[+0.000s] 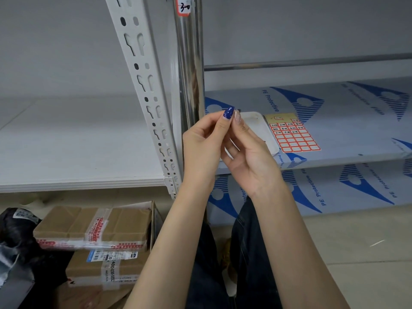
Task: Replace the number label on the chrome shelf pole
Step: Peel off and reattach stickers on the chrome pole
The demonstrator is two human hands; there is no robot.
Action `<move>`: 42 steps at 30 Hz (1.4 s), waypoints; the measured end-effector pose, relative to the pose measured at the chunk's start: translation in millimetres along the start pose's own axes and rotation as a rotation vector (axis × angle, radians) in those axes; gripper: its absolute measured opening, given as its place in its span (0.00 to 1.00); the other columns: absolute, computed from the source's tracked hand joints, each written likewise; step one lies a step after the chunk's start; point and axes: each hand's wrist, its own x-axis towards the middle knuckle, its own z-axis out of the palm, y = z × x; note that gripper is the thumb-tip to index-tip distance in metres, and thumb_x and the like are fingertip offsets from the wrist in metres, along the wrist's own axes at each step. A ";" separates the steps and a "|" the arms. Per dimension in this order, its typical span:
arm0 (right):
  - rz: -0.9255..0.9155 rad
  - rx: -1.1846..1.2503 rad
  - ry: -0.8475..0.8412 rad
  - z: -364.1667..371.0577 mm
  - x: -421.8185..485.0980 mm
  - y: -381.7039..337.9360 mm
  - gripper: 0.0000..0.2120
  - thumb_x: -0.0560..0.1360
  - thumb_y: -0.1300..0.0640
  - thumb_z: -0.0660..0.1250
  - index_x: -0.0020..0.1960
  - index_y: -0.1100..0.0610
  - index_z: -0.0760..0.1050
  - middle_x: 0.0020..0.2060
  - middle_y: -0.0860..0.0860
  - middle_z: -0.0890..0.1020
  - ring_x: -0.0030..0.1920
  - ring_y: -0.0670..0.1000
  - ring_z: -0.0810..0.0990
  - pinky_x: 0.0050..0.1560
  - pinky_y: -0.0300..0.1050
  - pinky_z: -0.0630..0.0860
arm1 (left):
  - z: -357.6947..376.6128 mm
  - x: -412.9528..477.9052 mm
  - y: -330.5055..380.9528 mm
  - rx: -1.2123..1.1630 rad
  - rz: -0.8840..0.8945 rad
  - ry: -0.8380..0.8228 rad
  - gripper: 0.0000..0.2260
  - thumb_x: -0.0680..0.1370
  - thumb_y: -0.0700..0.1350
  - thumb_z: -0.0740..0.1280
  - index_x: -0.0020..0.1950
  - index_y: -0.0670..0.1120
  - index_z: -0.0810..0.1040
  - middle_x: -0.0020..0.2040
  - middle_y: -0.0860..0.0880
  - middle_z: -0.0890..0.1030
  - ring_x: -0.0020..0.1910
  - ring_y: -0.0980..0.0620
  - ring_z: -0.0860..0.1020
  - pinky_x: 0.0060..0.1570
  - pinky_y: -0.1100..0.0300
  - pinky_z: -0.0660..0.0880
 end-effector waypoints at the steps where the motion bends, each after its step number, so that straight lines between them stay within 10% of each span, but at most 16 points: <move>1: 0.004 -0.003 0.006 -2.2 -0.1 0.2 0.17 0.68 0.51 0.69 0.54 0.55 0.79 0.51 0.53 0.83 0.55 0.50 0.81 0.62 0.47 0.75 | 0.6 0.0 -2.3 0.002 -0.012 -0.004 0.05 0.77 0.41 0.67 0.49 0.43 0.82 0.43 0.49 0.82 0.43 0.58 0.78 0.44 0.68 0.75; 16: 0.006 0.064 0.249 -38.8 -10.9 -8.9 0.07 0.71 0.53 0.70 0.46 0.55 0.79 0.35 0.47 0.82 0.41 0.45 0.79 0.46 0.39 0.80 | 17.3 25.8 -44.1 0.251 -0.085 -0.056 0.05 0.77 0.35 0.65 0.51 0.40 0.79 0.38 0.50 0.81 0.33 0.64 0.78 0.37 0.72 0.74; 30: 0.005 0.104 0.457 -65.4 -22.6 -18.7 0.06 0.72 0.54 0.71 0.47 0.55 0.78 0.40 0.49 0.80 0.42 0.46 0.79 0.43 0.40 0.78 | 21.8 84.9 -84.4 0.600 -0.207 -0.104 0.15 0.75 0.24 0.57 0.59 0.32 0.74 0.42 0.46 0.78 0.42 0.51 0.76 0.39 0.72 0.74; 38: 0.018 0.146 0.464 -70.1 -25.8 -20.1 0.08 0.73 0.53 0.70 0.49 0.56 0.77 0.40 0.49 0.80 0.42 0.46 0.79 0.40 0.40 0.78 | 16.8 85.3 -90.0 0.855 -0.159 -0.151 0.09 0.73 0.36 0.71 0.52 0.39 0.79 0.43 0.47 0.81 0.44 0.54 0.77 0.53 0.63 0.74; 42: 0.010 0.140 0.461 -67.9 -27.1 -21.4 0.09 0.72 0.53 0.70 0.49 0.56 0.77 0.40 0.49 0.80 0.41 0.46 0.79 0.39 0.40 0.78 | 18.5 89.9 -88.9 0.864 -0.126 -0.100 0.06 0.78 0.35 0.62 0.51 0.38 0.79 0.42 0.43 0.81 0.36 0.55 0.78 0.44 0.66 0.76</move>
